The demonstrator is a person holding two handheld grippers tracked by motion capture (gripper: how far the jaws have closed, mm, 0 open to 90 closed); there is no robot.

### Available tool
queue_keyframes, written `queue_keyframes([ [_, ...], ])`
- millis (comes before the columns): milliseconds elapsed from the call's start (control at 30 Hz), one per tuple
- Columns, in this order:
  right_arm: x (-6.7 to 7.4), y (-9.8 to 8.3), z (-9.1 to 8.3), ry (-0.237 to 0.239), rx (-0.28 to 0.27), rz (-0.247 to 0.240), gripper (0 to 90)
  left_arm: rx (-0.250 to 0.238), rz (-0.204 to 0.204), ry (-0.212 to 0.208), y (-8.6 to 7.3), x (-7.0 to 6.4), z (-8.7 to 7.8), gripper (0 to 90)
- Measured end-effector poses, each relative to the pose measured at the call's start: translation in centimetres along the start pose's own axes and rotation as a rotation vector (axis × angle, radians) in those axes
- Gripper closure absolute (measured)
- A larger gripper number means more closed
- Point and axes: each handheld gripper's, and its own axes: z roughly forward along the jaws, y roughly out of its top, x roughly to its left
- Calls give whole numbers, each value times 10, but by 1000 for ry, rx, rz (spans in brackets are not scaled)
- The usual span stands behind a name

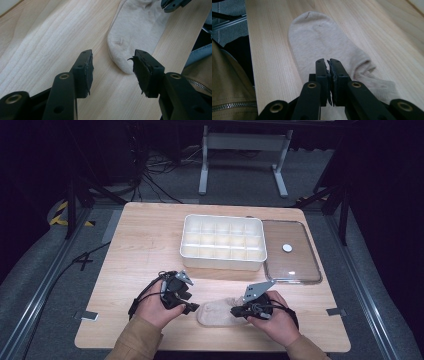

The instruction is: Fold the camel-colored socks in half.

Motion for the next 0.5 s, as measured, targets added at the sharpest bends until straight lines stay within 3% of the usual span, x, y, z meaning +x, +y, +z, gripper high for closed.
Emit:
queue_keyframes([
  [233,3,-1,11,-21,10,-18,887,6,4,-12,-1,0,5,505],
  [367,0,-4,19,-46,67,1,890,8,-21,-22,-5,2,9,501],
  [500,-1,-4,21,-45,73,-11,893,11,-37,-17,-9,3,10,500],
])
